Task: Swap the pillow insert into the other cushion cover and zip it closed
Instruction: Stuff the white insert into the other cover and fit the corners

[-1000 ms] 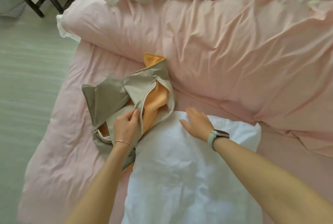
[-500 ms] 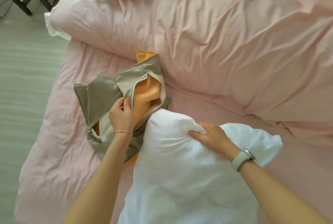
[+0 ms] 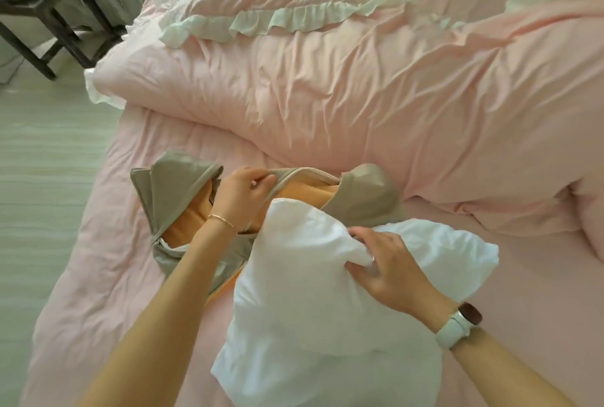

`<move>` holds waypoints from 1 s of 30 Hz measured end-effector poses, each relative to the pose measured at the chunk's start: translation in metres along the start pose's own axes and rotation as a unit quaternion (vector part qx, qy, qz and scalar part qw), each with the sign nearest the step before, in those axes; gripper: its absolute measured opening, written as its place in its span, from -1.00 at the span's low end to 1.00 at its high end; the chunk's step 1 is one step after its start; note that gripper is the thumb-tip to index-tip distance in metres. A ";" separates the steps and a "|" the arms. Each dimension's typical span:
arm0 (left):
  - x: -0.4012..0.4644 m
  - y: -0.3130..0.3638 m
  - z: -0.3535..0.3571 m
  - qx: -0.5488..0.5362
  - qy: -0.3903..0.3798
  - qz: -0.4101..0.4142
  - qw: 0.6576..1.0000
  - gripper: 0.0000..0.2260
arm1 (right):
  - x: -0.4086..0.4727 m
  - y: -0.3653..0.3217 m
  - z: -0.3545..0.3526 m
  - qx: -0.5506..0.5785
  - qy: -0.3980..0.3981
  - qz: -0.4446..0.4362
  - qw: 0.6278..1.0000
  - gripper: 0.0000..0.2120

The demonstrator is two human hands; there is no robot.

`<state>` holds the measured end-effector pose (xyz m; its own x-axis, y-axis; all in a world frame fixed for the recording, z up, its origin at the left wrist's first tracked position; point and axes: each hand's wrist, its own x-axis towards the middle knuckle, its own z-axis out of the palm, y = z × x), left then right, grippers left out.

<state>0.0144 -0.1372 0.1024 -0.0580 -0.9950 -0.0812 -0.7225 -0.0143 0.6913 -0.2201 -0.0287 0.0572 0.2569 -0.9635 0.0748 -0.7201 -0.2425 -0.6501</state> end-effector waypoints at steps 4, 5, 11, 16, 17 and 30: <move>-0.027 -0.013 0.024 -0.018 -0.134 -0.033 0.990 -0.73 | 0.010 -0.018 0.008 -0.027 -0.104 -0.020 0.994 -0.37; -0.034 -0.011 0.025 -0.038 -0.146 -0.037 0.988 -0.73 | 0.014 -0.021 0.010 -0.034 -0.134 -0.008 0.990 -0.31; -0.042 -0.016 0.010 -0.256 -0.101 -0.132 0.952 -0.78 | 0.034 -0.026 0.030 -0.152 -0.161 0.008 0.975 -0.10; -0.033 -0.024 0.007 -0.241 -0.030 -0.140 0.960 -0.82 | 0.044 -0.018 0.055 -0.169 -0.060 0.005 0.984 -0.34; -0.031 -0.026 0.011 -0.206 -0.023 -0.141 0.968 -0.76 | 0.046 -0.017 0.056 -0.151 -0.049 0.037 0.987 -0.36; -0.047 -0.095 0.090 -0.045 -0.056 -0.259 0.963 -0.10 | 0.066 0.022 0.064 -0.159 -0.214 0.106 0.958 -0.22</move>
<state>0.0233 -0.0798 -0.0239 0.2169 -0.8347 -0.5063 -0.6115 -0.5204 0.5960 -0.1771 -0.0907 -0.0007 0.2756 -0.8768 -0.3941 -0.9274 -0.1346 -0.3490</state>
